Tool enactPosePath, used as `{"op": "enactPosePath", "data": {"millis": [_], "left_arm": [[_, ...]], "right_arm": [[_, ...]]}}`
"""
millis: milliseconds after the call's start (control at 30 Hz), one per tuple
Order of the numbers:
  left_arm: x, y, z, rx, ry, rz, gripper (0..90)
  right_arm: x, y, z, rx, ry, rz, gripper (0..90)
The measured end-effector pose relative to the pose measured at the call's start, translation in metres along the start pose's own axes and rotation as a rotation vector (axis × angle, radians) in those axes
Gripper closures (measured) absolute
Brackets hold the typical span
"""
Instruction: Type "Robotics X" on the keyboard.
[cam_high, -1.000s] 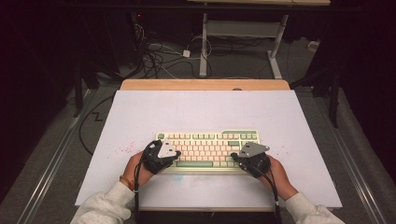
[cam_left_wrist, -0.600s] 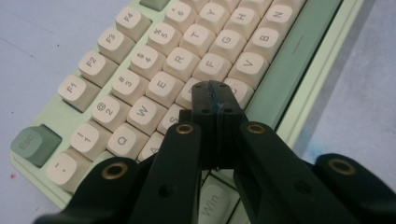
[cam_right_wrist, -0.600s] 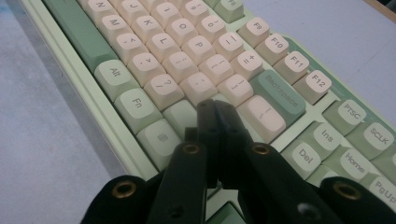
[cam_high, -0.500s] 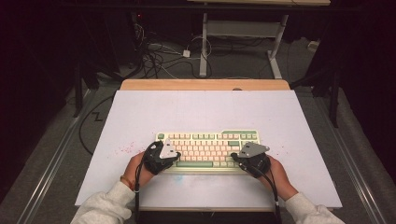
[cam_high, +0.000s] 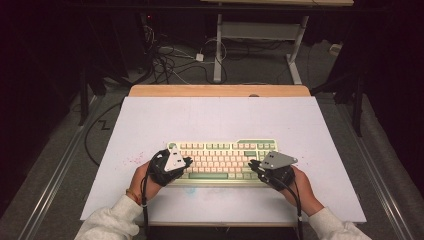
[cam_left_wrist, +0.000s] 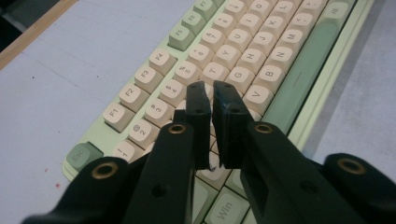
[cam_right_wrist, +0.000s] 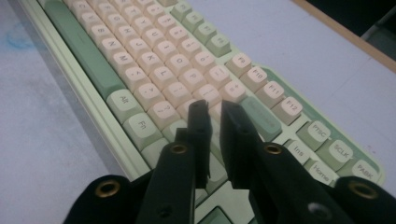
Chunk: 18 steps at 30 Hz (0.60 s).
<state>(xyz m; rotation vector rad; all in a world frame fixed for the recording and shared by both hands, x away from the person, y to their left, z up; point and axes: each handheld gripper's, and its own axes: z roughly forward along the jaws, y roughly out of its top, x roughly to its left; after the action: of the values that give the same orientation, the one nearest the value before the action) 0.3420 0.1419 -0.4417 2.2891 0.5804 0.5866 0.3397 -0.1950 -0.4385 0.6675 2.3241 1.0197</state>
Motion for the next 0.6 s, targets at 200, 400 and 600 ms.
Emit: {"op": "enactPosePath", "data": {"millis": [200, 400, 600], "left_arm": [[-0.0003, -0.0008, 0.0005, -0.009, 0.020, 0.000, 63.0], [-0.0024, -0.0019, 0.0010, -0.032, 0.058, -0.006, 33.2], [-0.0035, -0.0024, 0.0021, -0.048, 0.098, -0.016, 14.6]], "right_arm": [[-0.0016, 0.0015, -0.0038, -0.047, 0.004, 0.007, 54.9], [-0.0033, 0.0010, -0.0028, -0.080, -0.029, 0.047, 31.6], [-0.0056, 0.0010, -0.0032, -0.104, -0.058, 0.068, 21.1]]}}
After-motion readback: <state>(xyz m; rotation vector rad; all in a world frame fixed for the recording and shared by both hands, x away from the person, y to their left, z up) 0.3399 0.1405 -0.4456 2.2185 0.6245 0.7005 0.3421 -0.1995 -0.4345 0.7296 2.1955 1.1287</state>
